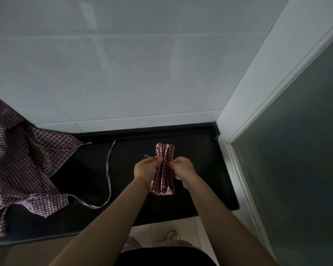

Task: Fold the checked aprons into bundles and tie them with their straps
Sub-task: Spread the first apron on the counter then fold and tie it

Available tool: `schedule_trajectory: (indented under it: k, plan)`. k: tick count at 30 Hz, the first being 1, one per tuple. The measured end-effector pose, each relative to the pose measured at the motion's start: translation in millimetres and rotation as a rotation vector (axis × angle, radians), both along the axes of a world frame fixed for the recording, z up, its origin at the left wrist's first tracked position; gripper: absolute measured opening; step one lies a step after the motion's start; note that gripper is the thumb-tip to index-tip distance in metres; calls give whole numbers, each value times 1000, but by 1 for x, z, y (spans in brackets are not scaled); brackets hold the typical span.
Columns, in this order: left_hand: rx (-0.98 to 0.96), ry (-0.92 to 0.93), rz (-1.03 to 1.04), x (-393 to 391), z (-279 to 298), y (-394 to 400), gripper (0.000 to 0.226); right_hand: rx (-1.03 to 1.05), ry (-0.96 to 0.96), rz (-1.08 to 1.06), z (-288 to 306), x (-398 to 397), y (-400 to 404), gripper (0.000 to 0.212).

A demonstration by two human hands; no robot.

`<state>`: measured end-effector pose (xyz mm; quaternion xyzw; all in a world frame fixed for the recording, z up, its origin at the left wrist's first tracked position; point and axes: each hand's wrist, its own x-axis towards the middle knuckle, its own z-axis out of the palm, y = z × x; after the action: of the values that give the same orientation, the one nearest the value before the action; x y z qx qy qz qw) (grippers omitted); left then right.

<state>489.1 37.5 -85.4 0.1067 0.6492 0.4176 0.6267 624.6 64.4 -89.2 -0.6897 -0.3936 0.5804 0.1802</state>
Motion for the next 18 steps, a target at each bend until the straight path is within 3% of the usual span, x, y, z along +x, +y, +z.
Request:
schedule_trajectory:
  k: [4,8,11,15,18]
  plan:
    - [-13,-60,43,2,1,-1,14,-118,233,-236,6,-3,2,9]
    - [15,57,87,-3,-9,5,26,-102,416,-432,5,0,-4,16]
    - [-25,-60,165,-9,-17,6,38,-132,624,-637,0,5,-11,22]
    - [-66,-153,161,-13,-25,3,31,-163,680,-715,-5,7,-19,22]
    - [-93,-64,30,-25,-22,9,29,-162,563,-630,-2,12,-14,17]
